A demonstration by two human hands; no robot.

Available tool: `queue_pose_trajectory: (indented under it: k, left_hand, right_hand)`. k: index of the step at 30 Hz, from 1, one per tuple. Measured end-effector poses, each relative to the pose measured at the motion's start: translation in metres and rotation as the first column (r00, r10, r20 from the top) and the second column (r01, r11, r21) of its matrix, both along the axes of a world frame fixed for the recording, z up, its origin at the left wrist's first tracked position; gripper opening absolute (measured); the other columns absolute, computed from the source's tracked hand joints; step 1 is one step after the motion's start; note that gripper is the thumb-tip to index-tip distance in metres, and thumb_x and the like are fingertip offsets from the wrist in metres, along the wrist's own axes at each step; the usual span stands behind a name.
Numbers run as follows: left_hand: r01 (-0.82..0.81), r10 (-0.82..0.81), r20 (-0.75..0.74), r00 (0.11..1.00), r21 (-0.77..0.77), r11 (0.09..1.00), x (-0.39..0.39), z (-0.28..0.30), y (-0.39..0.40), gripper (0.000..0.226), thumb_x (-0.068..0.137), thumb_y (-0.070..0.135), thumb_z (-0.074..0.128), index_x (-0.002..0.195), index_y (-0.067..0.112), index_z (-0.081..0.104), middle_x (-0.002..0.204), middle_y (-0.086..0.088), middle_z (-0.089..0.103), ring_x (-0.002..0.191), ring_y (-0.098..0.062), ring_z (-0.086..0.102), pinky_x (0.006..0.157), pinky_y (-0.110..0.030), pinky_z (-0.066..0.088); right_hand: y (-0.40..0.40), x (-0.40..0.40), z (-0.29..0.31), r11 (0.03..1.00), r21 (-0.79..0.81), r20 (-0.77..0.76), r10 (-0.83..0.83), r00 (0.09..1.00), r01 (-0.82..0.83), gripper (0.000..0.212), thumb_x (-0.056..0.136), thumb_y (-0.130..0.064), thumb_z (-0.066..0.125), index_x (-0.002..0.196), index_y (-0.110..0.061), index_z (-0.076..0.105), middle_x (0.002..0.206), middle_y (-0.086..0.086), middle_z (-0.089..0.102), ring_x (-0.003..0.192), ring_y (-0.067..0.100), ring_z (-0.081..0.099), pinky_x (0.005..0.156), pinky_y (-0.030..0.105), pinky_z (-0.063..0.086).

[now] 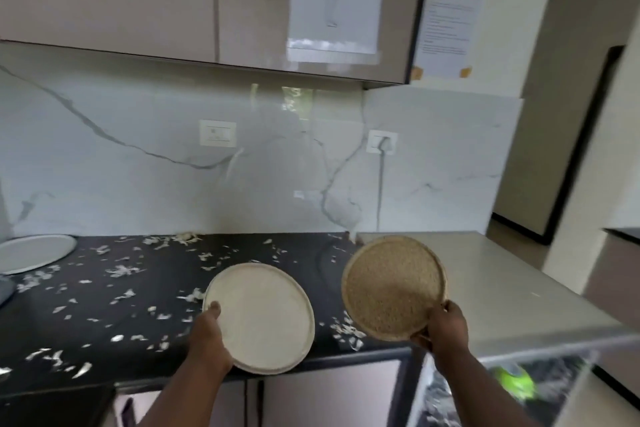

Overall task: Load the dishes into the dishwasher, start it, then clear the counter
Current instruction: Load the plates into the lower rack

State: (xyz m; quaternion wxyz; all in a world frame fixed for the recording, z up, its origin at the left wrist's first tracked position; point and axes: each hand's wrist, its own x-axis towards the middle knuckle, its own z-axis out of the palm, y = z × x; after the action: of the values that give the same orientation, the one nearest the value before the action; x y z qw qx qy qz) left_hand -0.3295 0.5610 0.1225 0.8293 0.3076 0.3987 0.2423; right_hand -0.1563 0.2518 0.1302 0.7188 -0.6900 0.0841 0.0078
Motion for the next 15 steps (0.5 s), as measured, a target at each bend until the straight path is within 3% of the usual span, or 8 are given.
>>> queue_pose_trajectory:
  k: [3, 8, 11, 15]
  left_hand:
    - [0.115, -0.116, 0.025, 0.993, 0.037, 0.993, 0.020, 0.013, -0.081, 0.036, 0.099, 0.040, 0.045, 0.125, 0.015, 0.050, 0.114, -0.020, 0.057, 0.102, -0.042, 0.054, 0.093, -0.060, 0.042]
    - [0.258, -0.259, 0.000, 0.966, 0.076, 0.963, 0.061, -0.008, -0.229, 0.040, 0.092, 0.040, 0.058, 0.120, 0.013, 0.052, 0.114, -0.015, 0.060, 0.102, -0.038, 0.056, 0.093, -0.061, 0.044]
    - [0.316, -0.305, -0.100, 0.947, 0.131, 0.940, 0.082, -0.028, -0.324, 0.045, 0.089, 0.036, 0.064, 0.127, 0.013, 0.053, 0.122, -0.011, 0.059, 0.105, -0.037, 0.056, 0.093, -0.060, 0.045]
    - [0.419, -0.369, -0.242, 0.898, 0.207, 0.884, 0.100, -0.052, -0.423, 0.033, 0.094, 0.026, 0.062, 0.121, 0.010, 0.054, 0.113, -0.012, 0.053, 0.100, -0.030, 0.050, 0.092, -0.046, 0.042]
  right_hand:
    - [-0.086, -0.010, 0.006, 0.999, 0.021, 0.011, -0.048, 0.999, 0.048, 0.024, 0.097, -0.009, 0.038, 0.118, -0.010, 0.050, 0.105, 0.020, 0.059, 0.081, 0.038, 0.063, 0.053, 0.037, 0.055]
    - [-0.256, -0.021, -0.004, 0.989, -0.061, -0.007, -0.136, 0.991, 0.136, 0.025, 0.097, -0.010, 0.038, 0.117, -0.011, 0.054, 0.102, 0.018, 0.064, 0.086, 0.040, 0.066, 0.058, 0.048, 0.060]
    - [-0.358, -0.031, -0.021, 0.966, -0.116, -0.078, -0.243, 0.967, 0.233, 0.032, 0.095, -0.009, 0.038, 0.124, -0.015, 0.051, 0.110, 0.017, 0.063, 0.086, 0.036, 0.064, 0.050, 0.033, 0.054]
    - [-0.455, -0.050, -0.050, 0.914, -0.180, -0.148, -0.390, 0.909, 0.363, 0.029, 0.095, -0.009, 0.044, 0.122, -0.017, 0.049, 0.111, 0.015, 0.060, 0.085, 0.032, 0.059, 0.051, 0.033, 0.053]
